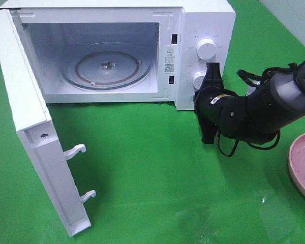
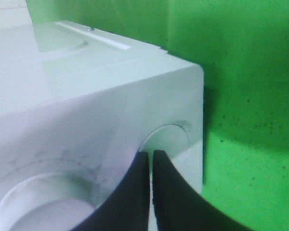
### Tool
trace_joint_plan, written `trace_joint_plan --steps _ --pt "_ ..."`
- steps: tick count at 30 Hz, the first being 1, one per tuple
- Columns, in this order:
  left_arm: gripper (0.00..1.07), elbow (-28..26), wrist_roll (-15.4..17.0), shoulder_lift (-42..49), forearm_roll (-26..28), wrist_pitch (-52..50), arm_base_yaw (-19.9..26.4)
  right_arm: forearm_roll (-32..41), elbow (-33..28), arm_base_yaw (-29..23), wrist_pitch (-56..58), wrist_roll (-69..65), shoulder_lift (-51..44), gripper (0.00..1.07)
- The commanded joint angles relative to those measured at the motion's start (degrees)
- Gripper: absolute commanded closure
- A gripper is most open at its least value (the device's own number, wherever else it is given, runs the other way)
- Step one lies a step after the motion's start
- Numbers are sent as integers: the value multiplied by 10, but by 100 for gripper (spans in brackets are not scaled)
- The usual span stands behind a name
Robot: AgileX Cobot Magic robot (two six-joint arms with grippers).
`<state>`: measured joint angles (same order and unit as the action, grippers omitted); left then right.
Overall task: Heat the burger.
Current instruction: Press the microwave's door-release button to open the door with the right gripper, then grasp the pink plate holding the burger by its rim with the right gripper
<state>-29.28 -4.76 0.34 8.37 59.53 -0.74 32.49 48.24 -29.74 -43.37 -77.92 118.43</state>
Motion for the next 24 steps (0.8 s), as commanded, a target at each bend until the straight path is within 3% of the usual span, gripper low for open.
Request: trace_joint_plan --steps 1,15,17,24 --pt "4 1 3 10 0 -2 -3 -25 -7 4 10 -1 -25 105" --pt "4 1 3 10 0 -2 -3 -113 -57 4 212 54 -117 103" --pt "4 1 3 10 0 -2 -3 -146 -57 4 284 114 -150 102" --pt "4 1 3 10 0 -2 -3 -203 -57 4 347 235 -199 101"
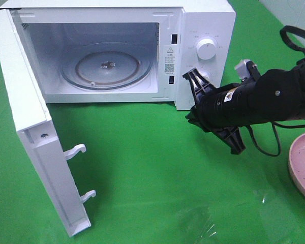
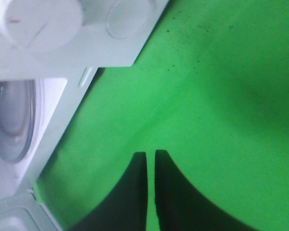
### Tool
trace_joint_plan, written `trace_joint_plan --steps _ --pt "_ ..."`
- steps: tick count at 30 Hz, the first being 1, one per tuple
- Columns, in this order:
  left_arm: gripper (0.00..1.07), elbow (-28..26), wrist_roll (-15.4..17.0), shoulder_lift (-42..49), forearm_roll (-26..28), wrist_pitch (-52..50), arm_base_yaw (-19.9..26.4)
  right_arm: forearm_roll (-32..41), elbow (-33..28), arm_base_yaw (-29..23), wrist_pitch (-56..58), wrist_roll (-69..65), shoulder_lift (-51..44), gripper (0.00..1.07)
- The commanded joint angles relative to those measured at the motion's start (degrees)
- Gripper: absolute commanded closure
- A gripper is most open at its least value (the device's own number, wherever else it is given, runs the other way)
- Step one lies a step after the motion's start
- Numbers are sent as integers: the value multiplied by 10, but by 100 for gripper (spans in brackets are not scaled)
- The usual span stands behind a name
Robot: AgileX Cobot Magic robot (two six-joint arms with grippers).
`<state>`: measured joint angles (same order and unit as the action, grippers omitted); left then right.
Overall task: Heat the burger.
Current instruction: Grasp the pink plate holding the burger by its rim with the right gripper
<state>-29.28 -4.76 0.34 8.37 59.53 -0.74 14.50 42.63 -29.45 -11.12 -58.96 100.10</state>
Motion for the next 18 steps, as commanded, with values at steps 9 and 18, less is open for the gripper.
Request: trace_joint_plan --steps 9,18 --pt "4 1 3 10 0 -2 -3 -41 3 3 134 274 -71 97" --pt "4 1 3 10 0 -2 -3 -43 3 3 256 431 -110 95"
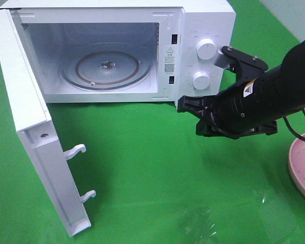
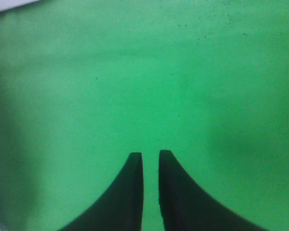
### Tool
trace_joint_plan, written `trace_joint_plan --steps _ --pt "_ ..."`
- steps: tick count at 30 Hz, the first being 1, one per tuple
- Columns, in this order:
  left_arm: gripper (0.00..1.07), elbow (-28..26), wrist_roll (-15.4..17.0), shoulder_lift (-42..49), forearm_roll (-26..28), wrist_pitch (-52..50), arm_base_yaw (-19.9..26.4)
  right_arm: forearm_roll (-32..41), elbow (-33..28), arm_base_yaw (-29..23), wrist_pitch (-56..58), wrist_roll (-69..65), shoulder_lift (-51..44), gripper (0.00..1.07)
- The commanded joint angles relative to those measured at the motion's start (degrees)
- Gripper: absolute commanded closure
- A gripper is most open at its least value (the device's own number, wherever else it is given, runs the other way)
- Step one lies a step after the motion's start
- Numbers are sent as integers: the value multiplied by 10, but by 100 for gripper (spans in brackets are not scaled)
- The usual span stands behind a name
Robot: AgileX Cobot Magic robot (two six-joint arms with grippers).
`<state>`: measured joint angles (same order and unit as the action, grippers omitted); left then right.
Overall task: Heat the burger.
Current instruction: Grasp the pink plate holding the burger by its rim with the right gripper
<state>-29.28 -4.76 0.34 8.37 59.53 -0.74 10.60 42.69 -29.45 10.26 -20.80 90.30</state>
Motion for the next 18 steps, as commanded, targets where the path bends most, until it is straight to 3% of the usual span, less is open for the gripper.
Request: trace_joint_plan --steps 1,10,18 --pt "4 1 3 10 0 -2 -3 -4 7 3 75 84 -15 94" --pt "4 1 3 10 0 -2 -3 -20 62 3 252 203 -15 92" --pt "4 1 3 10 0 -2 -3 -48 95 3 335 204 -15 89"
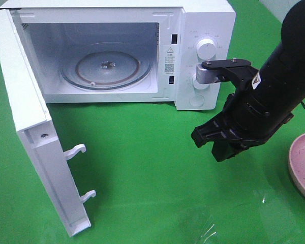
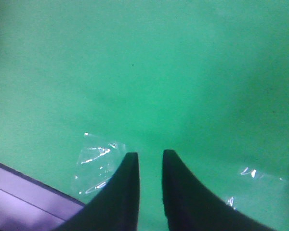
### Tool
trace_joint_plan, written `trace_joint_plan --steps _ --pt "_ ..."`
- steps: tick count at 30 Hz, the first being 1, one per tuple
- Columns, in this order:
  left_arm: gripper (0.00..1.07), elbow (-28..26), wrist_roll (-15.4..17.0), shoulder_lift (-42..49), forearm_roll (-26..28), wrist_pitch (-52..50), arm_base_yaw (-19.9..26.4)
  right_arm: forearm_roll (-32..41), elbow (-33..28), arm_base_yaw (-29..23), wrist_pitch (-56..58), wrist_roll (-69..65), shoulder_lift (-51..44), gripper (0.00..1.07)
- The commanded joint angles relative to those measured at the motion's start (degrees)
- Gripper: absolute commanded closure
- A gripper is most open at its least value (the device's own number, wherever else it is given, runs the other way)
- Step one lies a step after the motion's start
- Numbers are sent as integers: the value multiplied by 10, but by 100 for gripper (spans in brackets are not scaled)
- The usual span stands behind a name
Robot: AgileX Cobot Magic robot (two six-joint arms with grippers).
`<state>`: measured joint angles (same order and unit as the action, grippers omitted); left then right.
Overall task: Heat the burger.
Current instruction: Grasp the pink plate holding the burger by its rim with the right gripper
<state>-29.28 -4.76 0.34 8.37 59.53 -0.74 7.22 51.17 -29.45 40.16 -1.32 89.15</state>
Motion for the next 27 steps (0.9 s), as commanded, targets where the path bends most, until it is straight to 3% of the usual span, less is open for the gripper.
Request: trace_joint_plan --steps 1,9,18,20,22,23,24,25,26,27 --pt "4 1 3 10 0 -2 -3 -27 12 3 53 9 -5 88" --pt "4 1 3 10 0 -2 -3 -93 12 5 93 -32 -36 85" --pt "4 1 3 10 0 -2 -3 -140 12 87 129 -64 -87 80" --pt "4 1 3 10 0 -2 -3 -155 12 103 136 -64 -93 75" --pt "4 1 3 10 0 -2 -3 -160 2 129 132 -64 -104 61" --pt "4 1 3 10 0 -2 -3 -160 2 129 132 -64 -104 61" --pt "4 1 3 10 0 -2 -3 -161 -8 144 125 -64 -111 50" --pt "4 1 3 10 0 -2 -3 -161 -8 144 125 -64 -111 50" --pt "4 1 3 10 0 -2 -3 -165 -21 156 115 -64 -117 36" --pt "4 1 3 10 0 -2 -3 -165 -21 156 115 -64 -117 36"
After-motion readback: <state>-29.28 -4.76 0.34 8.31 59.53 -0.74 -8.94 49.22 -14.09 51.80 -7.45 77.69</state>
